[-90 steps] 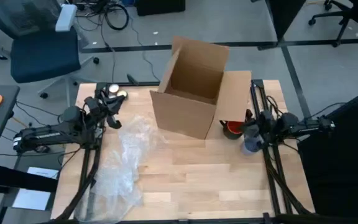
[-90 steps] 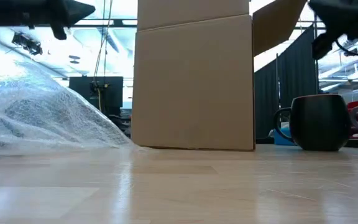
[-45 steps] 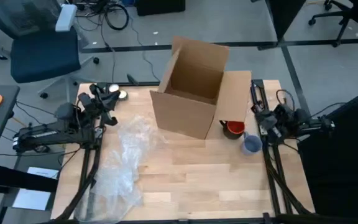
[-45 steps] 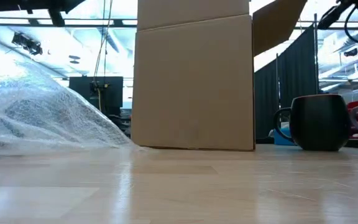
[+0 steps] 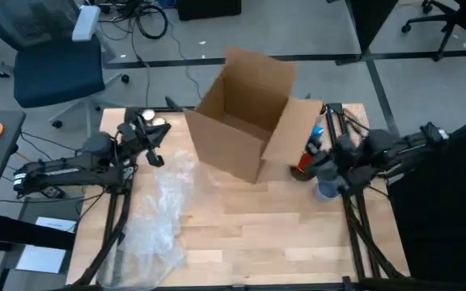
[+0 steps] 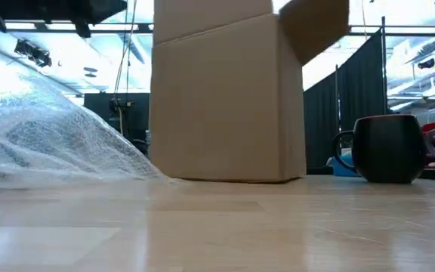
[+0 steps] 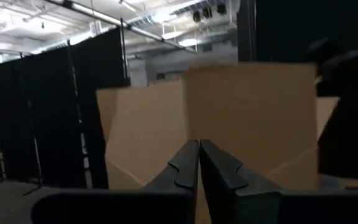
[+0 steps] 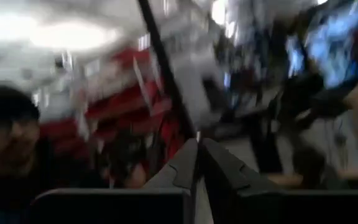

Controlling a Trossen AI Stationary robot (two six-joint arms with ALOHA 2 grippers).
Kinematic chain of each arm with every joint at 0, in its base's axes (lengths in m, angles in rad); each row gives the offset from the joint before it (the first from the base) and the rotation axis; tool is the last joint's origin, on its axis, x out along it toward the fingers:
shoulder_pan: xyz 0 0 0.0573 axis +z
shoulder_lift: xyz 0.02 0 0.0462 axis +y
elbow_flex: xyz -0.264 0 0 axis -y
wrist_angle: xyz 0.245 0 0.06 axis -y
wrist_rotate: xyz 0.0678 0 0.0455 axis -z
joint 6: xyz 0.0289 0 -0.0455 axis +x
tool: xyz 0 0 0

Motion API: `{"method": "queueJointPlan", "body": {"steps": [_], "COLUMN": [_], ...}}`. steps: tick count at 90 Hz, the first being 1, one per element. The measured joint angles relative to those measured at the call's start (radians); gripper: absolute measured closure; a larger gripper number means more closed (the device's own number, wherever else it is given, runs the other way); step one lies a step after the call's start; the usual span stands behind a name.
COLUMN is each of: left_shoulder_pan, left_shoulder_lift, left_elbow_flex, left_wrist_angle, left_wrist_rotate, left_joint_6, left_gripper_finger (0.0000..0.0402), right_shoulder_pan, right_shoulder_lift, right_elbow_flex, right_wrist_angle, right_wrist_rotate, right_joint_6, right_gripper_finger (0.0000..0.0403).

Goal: Wrap mug
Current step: Wrap the blue mug with the top bubble wrap

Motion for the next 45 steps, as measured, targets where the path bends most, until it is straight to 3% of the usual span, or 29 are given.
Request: {"method": "queueJointPlan", "body": {"steps": [14,23,45], "left_shoulder_pan": [-0.001,-0.009,-0.084], "left_shoulder_lift": [0.079,0.135,0.239], "left_elbow_flex": [0.0,0.0,0.0], "left_wrist_angle": [0.001,0.034,0.259], "left_wrist_rotate": [0.005,0.071,0.211], "left_joint_6": [-0.076,-0.118,-0.161], "left_gripper_finger": [0.0401,0.0401,0.0401], "right_shoulder_pan": [0.077,0.121,0.225], "right_shoulder_lift": [0.163,0.243,0.355], "right_elbow_flex": [0.279,0.402,0.501], "right_wrist_angle": [-0.296,-0.473,-0.769], "right_wrist_rotate": [0.07,0.096,0.109], "right_joint_6": [0.021,0.102,0.431], "right_gripper_finger": [0.0403,0.0403,0.0403]}}
